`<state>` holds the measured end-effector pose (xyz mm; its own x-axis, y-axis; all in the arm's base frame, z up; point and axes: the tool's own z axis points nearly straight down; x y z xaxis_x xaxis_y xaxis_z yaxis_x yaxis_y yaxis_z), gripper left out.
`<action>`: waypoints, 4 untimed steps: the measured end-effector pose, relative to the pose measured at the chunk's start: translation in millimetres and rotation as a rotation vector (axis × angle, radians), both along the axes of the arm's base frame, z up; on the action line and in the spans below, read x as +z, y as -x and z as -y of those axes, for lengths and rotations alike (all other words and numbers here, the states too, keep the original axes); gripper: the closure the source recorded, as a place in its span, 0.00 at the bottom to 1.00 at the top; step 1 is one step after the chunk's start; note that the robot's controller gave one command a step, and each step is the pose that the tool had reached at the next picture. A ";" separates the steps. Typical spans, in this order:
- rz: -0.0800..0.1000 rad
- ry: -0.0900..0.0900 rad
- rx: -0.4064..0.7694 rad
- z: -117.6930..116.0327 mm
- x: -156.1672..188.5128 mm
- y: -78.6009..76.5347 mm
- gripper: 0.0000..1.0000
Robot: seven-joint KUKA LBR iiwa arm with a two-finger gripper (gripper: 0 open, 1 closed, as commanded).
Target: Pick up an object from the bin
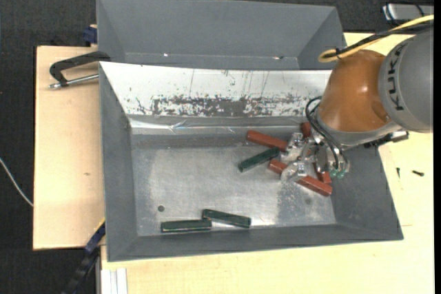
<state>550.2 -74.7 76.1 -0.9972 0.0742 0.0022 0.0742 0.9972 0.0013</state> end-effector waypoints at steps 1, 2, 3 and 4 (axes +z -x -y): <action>0.000 0.000 0.000 0.0 0.0 0.0 1.00; 0.006 0.001 0.022 30.4 70.7 -29.3 1.00; 0.006 0.001 0.022 30.4 70.7 -29.3 1.00; 0.009 0.001 -0.115 2.7 124.0 -27.4 1.00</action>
Offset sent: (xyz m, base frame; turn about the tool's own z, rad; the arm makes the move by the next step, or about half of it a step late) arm 0.0280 -0.0309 0.0696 -0.0229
